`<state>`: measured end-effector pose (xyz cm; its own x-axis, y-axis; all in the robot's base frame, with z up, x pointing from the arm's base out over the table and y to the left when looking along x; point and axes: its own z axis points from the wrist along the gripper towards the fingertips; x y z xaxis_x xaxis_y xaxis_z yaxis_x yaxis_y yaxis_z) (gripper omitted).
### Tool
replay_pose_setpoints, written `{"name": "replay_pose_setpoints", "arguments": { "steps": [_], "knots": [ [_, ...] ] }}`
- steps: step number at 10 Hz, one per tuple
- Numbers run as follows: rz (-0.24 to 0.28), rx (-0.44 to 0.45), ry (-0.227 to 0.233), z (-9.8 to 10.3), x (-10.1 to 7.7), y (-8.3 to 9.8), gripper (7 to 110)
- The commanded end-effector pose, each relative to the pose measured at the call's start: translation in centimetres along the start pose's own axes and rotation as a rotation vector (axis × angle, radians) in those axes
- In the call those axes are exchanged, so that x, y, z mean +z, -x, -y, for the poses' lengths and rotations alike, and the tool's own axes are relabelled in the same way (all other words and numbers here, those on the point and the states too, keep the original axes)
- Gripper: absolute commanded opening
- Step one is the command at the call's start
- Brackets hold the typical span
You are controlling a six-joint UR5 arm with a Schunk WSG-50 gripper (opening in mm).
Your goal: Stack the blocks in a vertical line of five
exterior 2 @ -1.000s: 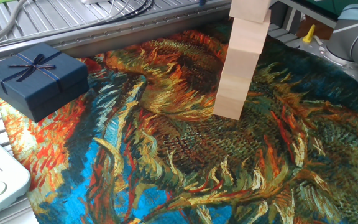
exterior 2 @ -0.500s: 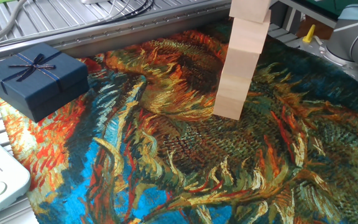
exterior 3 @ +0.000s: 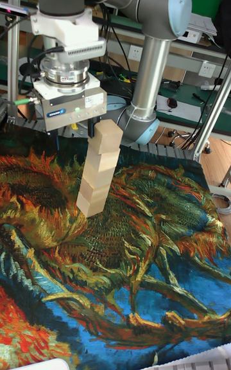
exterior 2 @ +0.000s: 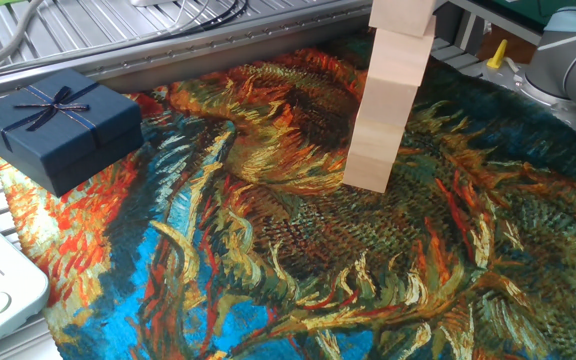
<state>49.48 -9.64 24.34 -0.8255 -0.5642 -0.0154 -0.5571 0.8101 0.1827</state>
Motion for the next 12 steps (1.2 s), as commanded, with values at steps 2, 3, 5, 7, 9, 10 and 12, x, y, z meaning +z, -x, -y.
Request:
{"name": "replay_pose_setpoints", "arguments": {
  "steps": [2, 3, 5, 7, 9, 10, 12],
  "knots": [
    [0.025, -0.012, -0.064, 0.5, -0.8, 1.7, 7],
    [0.032, -0.012, -0.08, 0.8, -0.8, 2.1, 7],
    [0.068, -0.038, -0.116, 1.7, -0.7, 3.2, 7],
    [0.063, -0.084, -0.074, 0.9, -0.2, 3.3, 7],
    [0.044, -0.106, -0.042, 0.3, 0.0, 2.9, 7],
    [0.037, -0.11, -0.039, 0.3, 0.1, 2.8, 7],
    [0.039, -0.122, -0.033, 0.1, 0.1, 2.8, 7]
  ]
}}
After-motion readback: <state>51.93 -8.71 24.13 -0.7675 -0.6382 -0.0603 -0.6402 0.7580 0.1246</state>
